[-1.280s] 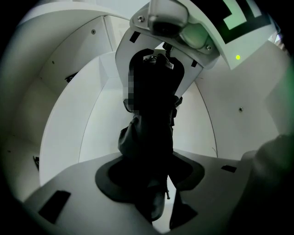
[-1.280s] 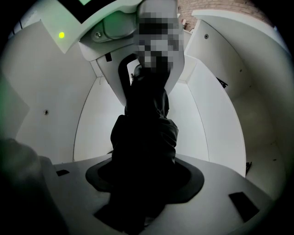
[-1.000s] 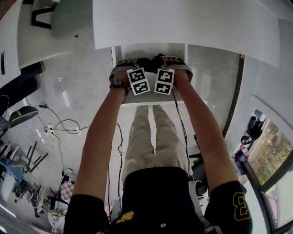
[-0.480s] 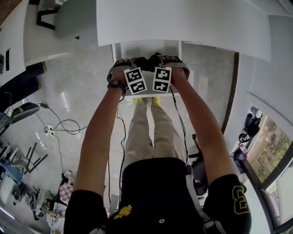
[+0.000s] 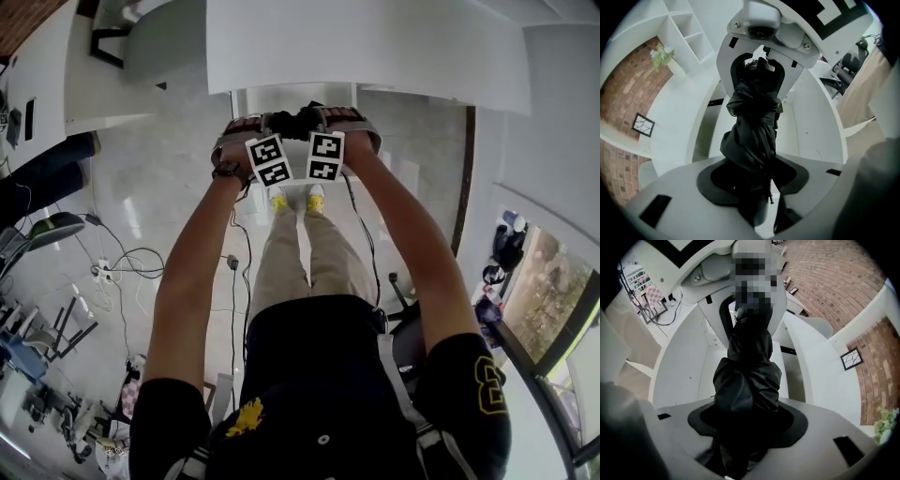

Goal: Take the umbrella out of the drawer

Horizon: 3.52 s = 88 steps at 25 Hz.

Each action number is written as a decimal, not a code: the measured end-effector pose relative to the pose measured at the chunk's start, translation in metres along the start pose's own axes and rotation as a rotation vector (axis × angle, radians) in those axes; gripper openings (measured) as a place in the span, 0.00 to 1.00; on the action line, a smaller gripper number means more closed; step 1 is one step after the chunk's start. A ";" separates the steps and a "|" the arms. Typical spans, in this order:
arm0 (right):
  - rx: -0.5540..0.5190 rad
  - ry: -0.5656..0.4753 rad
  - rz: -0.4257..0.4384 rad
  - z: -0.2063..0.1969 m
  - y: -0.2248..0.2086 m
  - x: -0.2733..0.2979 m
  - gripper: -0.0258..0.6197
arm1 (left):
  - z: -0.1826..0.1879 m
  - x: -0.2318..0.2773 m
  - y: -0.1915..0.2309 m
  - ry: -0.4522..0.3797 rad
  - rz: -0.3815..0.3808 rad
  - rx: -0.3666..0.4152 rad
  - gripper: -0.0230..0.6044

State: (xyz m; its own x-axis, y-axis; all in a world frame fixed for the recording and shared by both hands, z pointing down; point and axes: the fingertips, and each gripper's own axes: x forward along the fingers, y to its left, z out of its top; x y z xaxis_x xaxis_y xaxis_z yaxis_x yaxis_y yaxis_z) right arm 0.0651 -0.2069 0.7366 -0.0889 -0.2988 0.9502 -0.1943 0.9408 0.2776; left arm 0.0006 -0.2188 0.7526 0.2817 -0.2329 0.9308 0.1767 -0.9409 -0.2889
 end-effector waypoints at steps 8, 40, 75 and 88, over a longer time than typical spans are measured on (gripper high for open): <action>0.002 -0.021 -0.044 0.002 -0.008 -0.065 0.46 | 0.024 -0.062 0.011 0.013 0.039 0.012 0.37; -0.013 -0.056 -0.382 0.038 -0.103 -0.295 0.46 | 0.079 -0.292 0.119 0.001 0.367 0.145 0.37; -0.097 -0.044 -0.807 0.053 -0.156 -0.448 0.46 | 0.120 -0.452 0.170 -0.002 0.834 0.240 0.38; -0.128 -0.040 -0.872 0.060 -0.153 -0.471 0.46 | 0.126 -0.473 0.164 -0.039 0.891 0.245 0.38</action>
State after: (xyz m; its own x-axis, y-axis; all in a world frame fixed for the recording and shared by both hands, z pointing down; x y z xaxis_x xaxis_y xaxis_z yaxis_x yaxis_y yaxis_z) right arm 0.0778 -0.2200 0.2383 0.0055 -0.9220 0.3872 -0.0985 0.3848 0.9177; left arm 0.0152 -0.2315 0.2365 0.4400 -0.8333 0.3347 0.0726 -0.3385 -0.9382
